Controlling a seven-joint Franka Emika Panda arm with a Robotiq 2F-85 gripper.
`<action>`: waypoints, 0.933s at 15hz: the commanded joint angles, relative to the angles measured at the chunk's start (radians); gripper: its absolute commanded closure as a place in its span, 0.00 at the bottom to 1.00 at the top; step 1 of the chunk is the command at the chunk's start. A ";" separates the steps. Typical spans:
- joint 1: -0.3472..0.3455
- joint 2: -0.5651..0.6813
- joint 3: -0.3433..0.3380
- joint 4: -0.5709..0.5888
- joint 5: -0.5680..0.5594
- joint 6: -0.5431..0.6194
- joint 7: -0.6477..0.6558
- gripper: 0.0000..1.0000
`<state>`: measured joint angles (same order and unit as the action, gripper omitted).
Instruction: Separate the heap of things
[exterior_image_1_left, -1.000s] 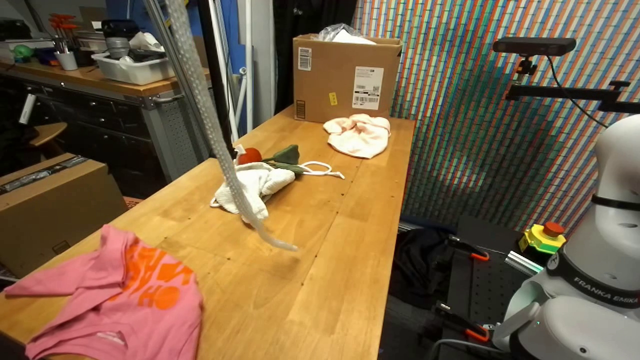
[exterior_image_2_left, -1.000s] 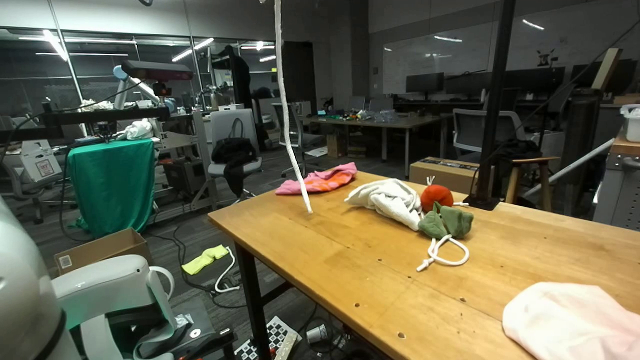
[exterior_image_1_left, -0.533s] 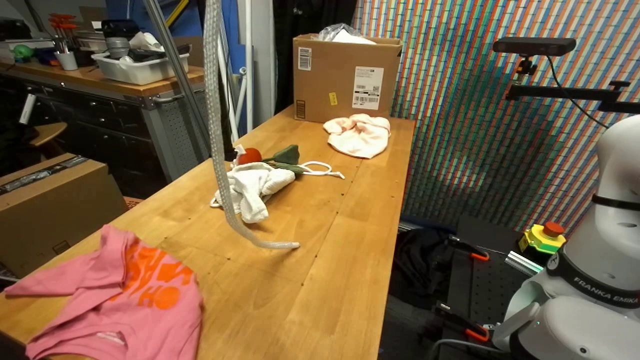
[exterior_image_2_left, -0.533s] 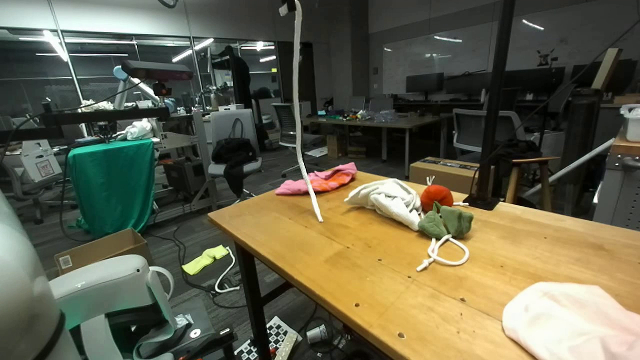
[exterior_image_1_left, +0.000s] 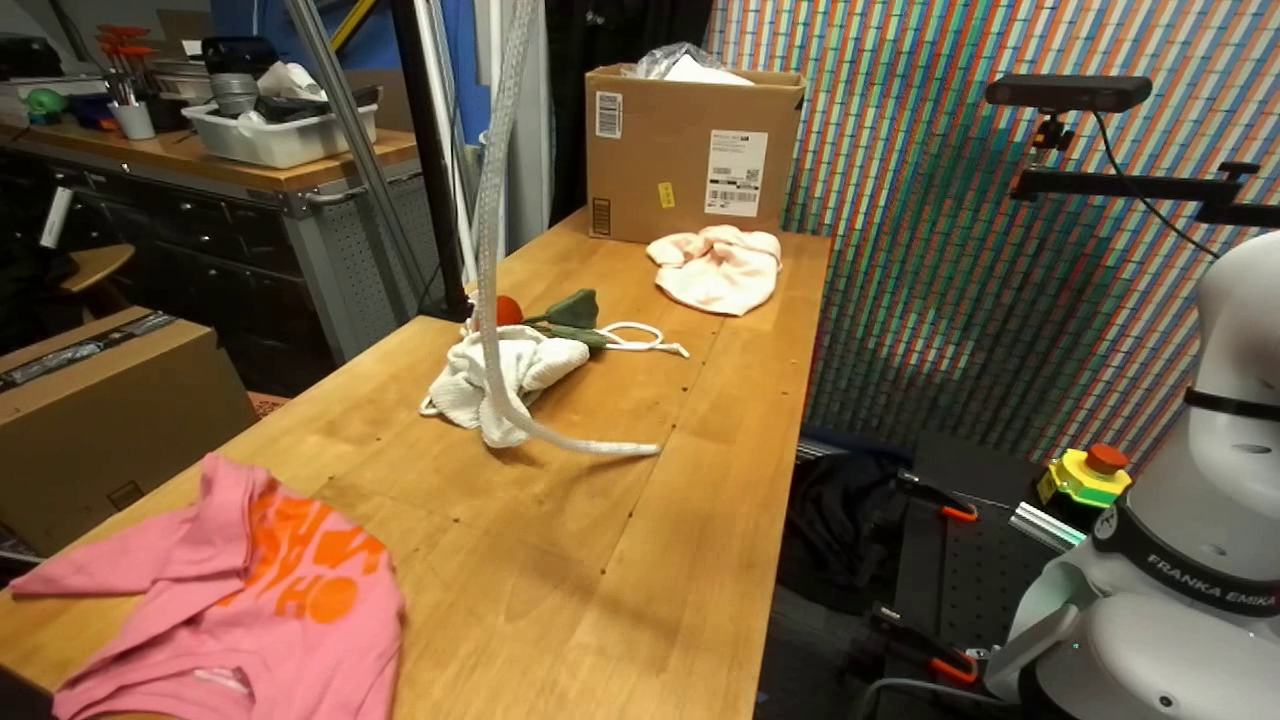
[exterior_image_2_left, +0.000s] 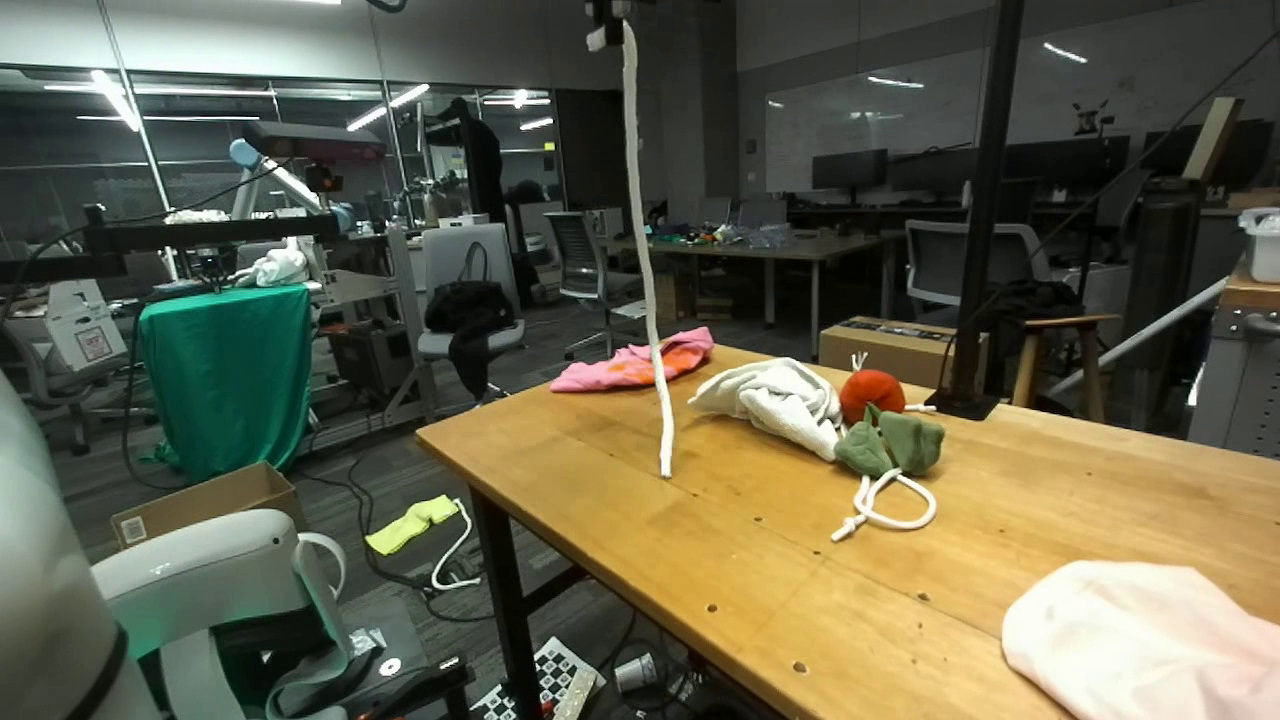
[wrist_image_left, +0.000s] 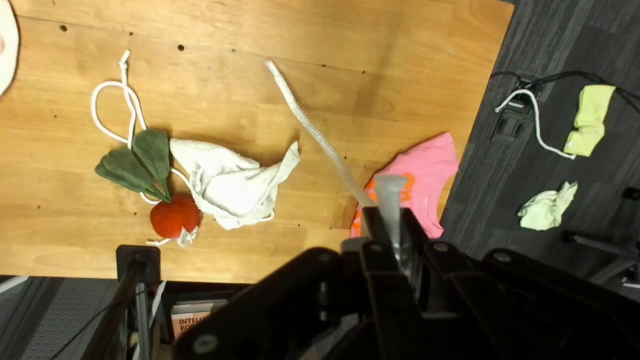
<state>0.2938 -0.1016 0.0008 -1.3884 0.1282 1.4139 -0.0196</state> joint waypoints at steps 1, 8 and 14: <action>-0.056 0.007 0.048 0.000 0.031 -0.065 -0.056 0.93; -0.075 -0.027 0.113 -0.124 0.029 -0.164 -0.151 0.93; -0.055 -0.030 0.162 -0.306 0.013 -0.223 -0.313 0.93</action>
<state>0.2410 -0.1077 0.1372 -1.6060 0.1325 1.2096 -0.2464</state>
